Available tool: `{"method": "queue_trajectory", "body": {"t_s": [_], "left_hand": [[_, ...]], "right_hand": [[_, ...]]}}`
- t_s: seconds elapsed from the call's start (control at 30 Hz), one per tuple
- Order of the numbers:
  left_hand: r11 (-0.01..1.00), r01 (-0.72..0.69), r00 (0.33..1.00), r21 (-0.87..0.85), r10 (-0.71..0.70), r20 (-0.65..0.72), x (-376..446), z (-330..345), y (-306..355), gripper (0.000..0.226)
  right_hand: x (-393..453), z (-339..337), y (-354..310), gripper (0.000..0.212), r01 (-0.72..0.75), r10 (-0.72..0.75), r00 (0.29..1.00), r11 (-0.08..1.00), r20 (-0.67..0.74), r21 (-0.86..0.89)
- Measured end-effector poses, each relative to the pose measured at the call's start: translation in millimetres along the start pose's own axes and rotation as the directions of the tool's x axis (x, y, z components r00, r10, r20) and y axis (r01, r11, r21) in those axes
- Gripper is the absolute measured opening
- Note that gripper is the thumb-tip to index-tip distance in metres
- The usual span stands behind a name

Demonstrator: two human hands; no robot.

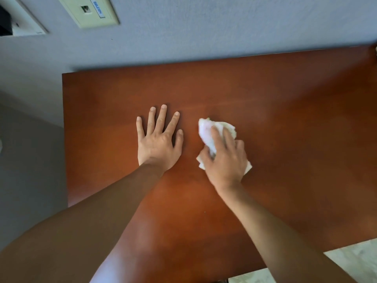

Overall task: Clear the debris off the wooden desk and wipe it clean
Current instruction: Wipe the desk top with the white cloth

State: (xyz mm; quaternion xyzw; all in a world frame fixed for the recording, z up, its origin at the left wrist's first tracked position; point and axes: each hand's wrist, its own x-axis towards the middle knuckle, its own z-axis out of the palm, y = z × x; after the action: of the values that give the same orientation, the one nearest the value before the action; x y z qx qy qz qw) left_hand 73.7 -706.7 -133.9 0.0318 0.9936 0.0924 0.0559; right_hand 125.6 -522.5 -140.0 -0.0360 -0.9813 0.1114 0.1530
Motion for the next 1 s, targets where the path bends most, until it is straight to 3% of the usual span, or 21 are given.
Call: {"method": "queue_trajectory", "body": {"t_s": [0.1, 0.17, 0.33, 0.63, 0.77, 0.93, 1.0], "left_hand": [[1.000, -0.005, 1.000, 0.001, 0.005, 0.009, -1.7, 0.2, -0.4, 0.059], [1.000, -0.007, 1.000, -0.005, 0.008, 0.004, -1.7, -1.4, 0.2, 0.059], [1.000, -0.010, 1.000, -0.004, 0.010, 0.003, -3.1, -2.1, 2.2, 0.060], [0.992, -0.124, 0.986, -0.025, 0.120, -0.119, -45.6, 1.5, 4.3, 0.056], [0.993, -0.105, 0.994, 0.050, 0.106, -0.026, -110.2, 15.5, 13.3, 0.065], [0.992, -0.062, 0.997, 0.114, 0.058, 0.046, -110.0, 17.9, 15.7, 0.070], [0.993, -0.059, 0.998, 0.099, 0.056, 0.033, -112.5, 17.8, 13.3, 0.069]], "right_hand": [[-22.4, -7.1, -7.8, 0.053, 0.300, -0.308, 0.946, 0.950, 0.103, 0.086], [-24.4, -15.3, 14.4, 0.051, 0.406, -0.415, 0.904, 0.909, 0.100, 0.095], [-33.4, -18.6, 35.2, 0.053, 0.242, -0.241, 0.967, 0.970, 0.086, 0.006], [-31.6, -25.0, 30.7, 0.055, 0.181, -0.174, 0.967, 0.983, 0.188, -0.022], [-31.1, -26.2, 30.0, 0.051, 0.172, -0.169, 0.972, 0.985, 0.162, -0.003], [-33.8, -23.3, 25.0, 0.054, 0.148, -0.147, 0.982, 0.989, 0.118, 0.001], [-45.4, -28.0, 16.3, 0.058, 0.216, -0.224, 0.961, 0.974, 0.163, 0.070]]}}
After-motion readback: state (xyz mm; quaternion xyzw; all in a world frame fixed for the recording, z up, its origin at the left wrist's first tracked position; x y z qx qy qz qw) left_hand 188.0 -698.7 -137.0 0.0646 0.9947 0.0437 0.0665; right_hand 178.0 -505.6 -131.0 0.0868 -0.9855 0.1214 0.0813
